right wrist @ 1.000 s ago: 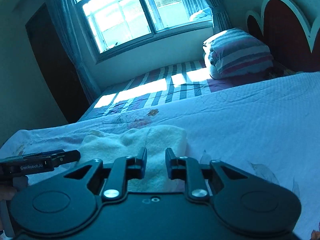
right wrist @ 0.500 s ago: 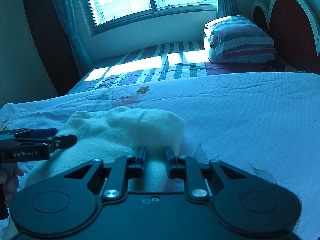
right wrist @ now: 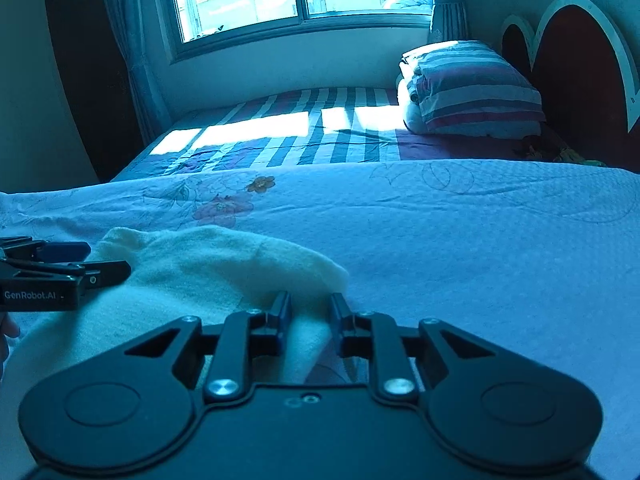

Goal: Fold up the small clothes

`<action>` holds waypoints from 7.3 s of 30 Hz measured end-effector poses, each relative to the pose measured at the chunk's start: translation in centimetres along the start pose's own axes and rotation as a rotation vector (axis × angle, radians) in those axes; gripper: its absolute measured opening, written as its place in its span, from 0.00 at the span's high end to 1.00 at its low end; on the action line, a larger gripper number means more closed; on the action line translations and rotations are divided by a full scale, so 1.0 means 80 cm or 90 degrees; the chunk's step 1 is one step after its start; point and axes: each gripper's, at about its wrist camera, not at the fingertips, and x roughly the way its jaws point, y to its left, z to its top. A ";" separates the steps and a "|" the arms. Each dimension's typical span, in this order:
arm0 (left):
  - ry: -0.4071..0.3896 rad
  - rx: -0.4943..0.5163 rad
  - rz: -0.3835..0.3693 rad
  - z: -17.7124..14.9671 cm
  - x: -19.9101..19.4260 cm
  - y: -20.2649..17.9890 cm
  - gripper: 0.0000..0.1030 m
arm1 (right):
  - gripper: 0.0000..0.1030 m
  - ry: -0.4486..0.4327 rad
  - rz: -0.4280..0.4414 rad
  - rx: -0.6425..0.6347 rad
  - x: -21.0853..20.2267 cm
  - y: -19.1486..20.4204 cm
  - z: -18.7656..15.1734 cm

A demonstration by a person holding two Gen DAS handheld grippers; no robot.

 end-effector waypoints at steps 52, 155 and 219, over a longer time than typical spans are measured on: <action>0.091 -0.350 -0.343 -0.113 -0.060 0.079 0.31 | 0.55 0.004 0.215 0.273 -0.101 -0.067 -0.086; -0.003 -0.224 -0.159 -0.200 -0.184 0.454 0.35 | 0.52 0.139 0.359 0.225 -0.012 0.299 -0.060; -0.020 -0.186 0.025 -0.216 -0.247 0.403 0.15 | 0.79 0.086 0.168 -0.022 -0.097 0.358 -0.053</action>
